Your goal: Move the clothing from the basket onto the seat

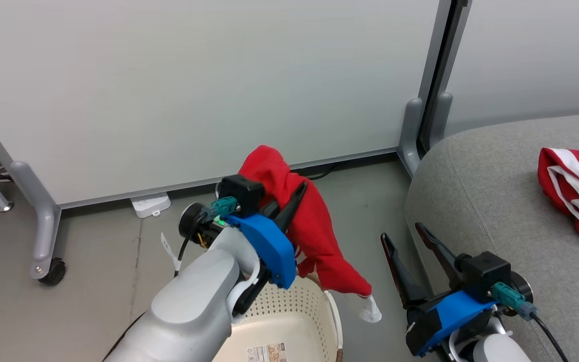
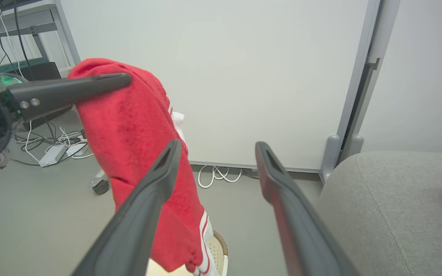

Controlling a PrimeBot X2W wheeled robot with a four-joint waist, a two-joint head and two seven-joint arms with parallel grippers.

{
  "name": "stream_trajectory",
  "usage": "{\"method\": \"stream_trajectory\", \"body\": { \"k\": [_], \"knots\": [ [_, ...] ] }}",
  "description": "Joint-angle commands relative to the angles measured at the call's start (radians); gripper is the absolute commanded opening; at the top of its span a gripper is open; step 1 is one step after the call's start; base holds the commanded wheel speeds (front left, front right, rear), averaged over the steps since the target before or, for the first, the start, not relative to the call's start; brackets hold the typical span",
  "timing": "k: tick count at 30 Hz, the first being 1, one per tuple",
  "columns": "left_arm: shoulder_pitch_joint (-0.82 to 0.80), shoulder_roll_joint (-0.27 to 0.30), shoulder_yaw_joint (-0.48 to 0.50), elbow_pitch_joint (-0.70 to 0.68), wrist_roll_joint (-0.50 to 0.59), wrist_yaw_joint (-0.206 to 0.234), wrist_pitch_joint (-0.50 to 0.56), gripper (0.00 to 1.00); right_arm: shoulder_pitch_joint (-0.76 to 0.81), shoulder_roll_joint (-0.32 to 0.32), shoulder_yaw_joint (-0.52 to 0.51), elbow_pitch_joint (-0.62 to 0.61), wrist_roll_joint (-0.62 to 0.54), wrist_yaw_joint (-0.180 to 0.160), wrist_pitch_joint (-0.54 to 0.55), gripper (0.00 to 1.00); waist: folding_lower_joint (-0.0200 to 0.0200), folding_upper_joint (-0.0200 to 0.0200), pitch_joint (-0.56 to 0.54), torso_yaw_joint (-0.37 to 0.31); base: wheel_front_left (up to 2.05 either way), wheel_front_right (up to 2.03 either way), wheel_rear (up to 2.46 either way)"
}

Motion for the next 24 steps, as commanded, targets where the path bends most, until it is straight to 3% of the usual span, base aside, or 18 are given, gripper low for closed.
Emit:
{"method": "stream_trajectory", "body": {
  "k": [1,11,19,24],
  "knots": [
    [-0.022,0.002,-0.011,-0.012,-0.013,0.008,0.002,0.00,0.018,0.002,-0.002,-0.006,0.004,-0.001,0.003,1.00,0.0001,0.0000,-0.006,0.006,0.00,0.00,0.00],
    [-0.087,0.001,-0.100,-0.041,-0.114,0.066,-0.013,0.00,0.039,0.012,-0.009,-0.020,0.004,-0.001,0.012,1.00,0.0001,0.0000,-0.005,0.007,0.00,0.00,0.00],
    [-0.100,0.001,-0.151,-0.013,-0.156,0.081,-0.038,0.00,0.037,0.019,0.002,-0.021,0.007,-0.001,0.016,1.00,0.0001,0.0000,-0.002,-0.009,0.00,0.00,0.00],
    [-0.112,0.001,-0.176,-0.003,-0.179,0.086,-0.049,0.00,0.000,0.021,0.067,-0.015,0.015,-0.001,0.022,1.00,0.0001,0.0000,0.004,-0.013,0.00,0.00,0.00]
  ]
}}
